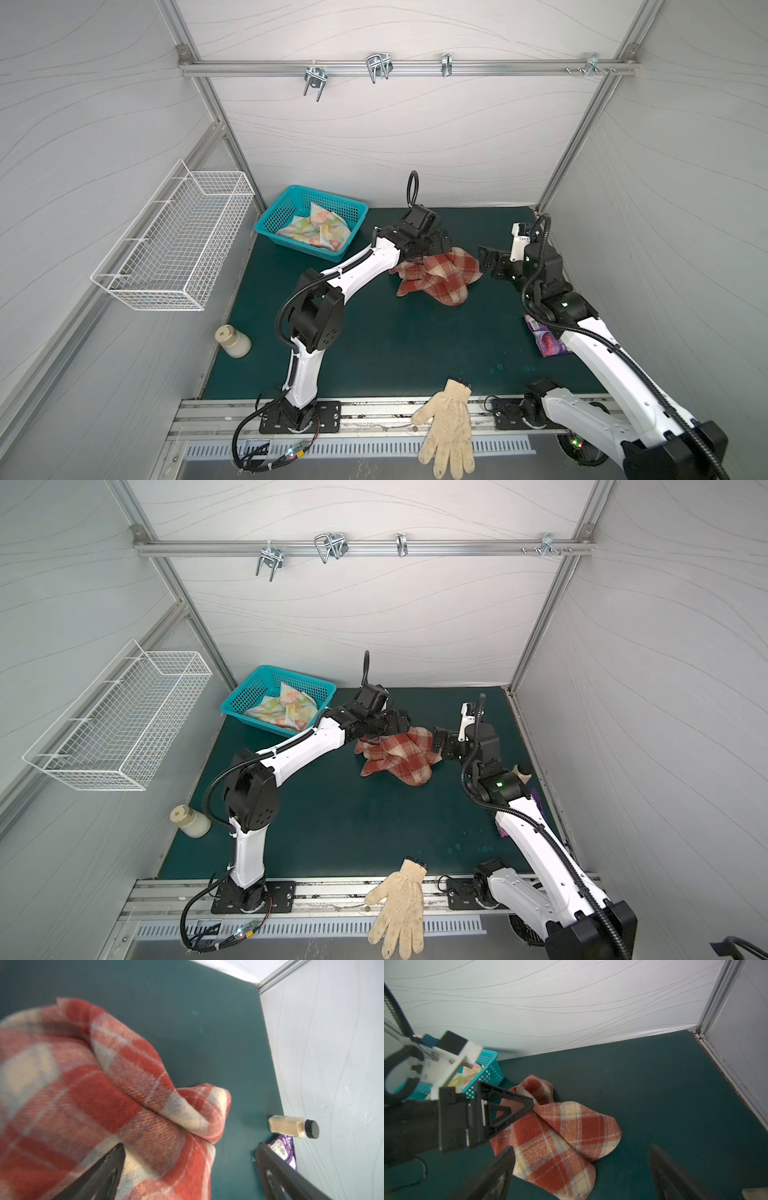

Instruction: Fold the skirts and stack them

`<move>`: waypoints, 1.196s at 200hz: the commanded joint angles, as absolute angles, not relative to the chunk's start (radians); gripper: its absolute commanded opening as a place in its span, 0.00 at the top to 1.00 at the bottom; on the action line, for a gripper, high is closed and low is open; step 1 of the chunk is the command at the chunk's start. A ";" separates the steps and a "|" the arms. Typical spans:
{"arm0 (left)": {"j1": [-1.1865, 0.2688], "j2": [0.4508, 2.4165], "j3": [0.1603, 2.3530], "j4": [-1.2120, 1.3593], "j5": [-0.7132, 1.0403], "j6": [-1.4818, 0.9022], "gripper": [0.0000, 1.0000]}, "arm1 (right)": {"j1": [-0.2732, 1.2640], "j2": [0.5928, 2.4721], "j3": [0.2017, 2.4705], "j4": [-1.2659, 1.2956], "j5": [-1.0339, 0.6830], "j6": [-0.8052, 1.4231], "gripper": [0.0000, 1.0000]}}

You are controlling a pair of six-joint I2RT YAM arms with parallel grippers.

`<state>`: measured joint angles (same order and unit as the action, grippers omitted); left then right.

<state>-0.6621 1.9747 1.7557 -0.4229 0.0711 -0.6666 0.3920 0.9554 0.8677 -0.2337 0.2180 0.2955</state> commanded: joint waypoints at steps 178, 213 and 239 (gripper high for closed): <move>-0.482 1.689 0.883 0.329 0.277 -1.194 0.01 | 0.771 1.234 0.685 -0.198 0.413 0.297 0.01; -0.471 1.833 0.855 0.631 0.346 -1.377 0.01 | 0.772 1.282 0.702 -0.185 0.430 0.281 0.01; -0.464 1.901 0.827 0.808 0.333 -1.482 0.01 | 0.772 1.292 0.709 -0.181 0.428 0.278 0.01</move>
<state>-0.4740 1.8591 0.8337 0.5167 0.3092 -1.3228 0.7654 1.2839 0.6762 -0.2066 0.4038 0.2901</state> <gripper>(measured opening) 0.991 0.992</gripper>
